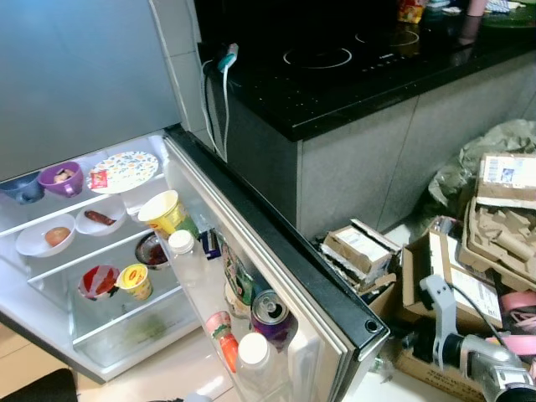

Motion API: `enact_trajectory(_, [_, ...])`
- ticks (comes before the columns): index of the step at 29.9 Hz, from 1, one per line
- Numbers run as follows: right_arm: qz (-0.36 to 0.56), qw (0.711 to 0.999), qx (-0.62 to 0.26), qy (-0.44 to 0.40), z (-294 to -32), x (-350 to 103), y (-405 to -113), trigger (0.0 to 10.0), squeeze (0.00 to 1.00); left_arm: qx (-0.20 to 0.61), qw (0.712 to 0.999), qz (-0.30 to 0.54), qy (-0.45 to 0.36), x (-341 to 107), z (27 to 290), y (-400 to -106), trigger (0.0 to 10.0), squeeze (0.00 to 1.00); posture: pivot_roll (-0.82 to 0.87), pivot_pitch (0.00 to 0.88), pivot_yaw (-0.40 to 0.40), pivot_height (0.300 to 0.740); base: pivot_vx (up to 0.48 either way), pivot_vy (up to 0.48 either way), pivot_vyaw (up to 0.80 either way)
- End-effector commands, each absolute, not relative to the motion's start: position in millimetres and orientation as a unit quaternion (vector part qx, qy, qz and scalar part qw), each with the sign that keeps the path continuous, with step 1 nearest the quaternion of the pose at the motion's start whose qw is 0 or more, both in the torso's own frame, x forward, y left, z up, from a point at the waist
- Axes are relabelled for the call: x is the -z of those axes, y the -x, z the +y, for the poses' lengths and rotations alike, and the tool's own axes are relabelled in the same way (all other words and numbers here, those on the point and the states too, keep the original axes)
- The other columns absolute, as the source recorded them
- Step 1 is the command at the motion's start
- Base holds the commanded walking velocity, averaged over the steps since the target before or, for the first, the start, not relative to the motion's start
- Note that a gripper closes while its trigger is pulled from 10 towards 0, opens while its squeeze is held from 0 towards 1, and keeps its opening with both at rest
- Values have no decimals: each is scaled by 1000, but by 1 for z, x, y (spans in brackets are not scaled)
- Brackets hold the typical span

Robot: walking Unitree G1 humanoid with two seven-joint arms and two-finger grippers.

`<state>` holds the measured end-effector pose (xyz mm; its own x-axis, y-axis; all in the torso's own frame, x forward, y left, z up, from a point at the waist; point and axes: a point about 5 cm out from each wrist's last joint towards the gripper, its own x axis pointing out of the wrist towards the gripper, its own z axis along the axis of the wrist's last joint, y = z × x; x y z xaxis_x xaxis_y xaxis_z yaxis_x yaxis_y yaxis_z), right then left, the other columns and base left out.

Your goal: Restocking fridge

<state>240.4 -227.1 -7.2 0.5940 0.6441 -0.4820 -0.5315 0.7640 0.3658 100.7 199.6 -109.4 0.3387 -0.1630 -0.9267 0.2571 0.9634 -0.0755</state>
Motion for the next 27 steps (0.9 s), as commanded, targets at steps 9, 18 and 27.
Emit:
enact_trajectory(9, [336,894,-289,-62,-210,29,-233,10000,0,129,810,570,-47,112,195,-97,10000,0,-32,0,1,740,0,0,0])
enact_trajectory(18, [335,900,-270,-64,-206,32,-232,10000,0,130,808,573,-49,112,194,-96,10000,0,-36,0,3,740,-216,0,0])
enact_trajectory(27, [356,901,-243,-47,-208,41,-224,10000,0,132,807,574,-49,112,193,-95,10000,0,-36,0,1,740,-324,0,0])
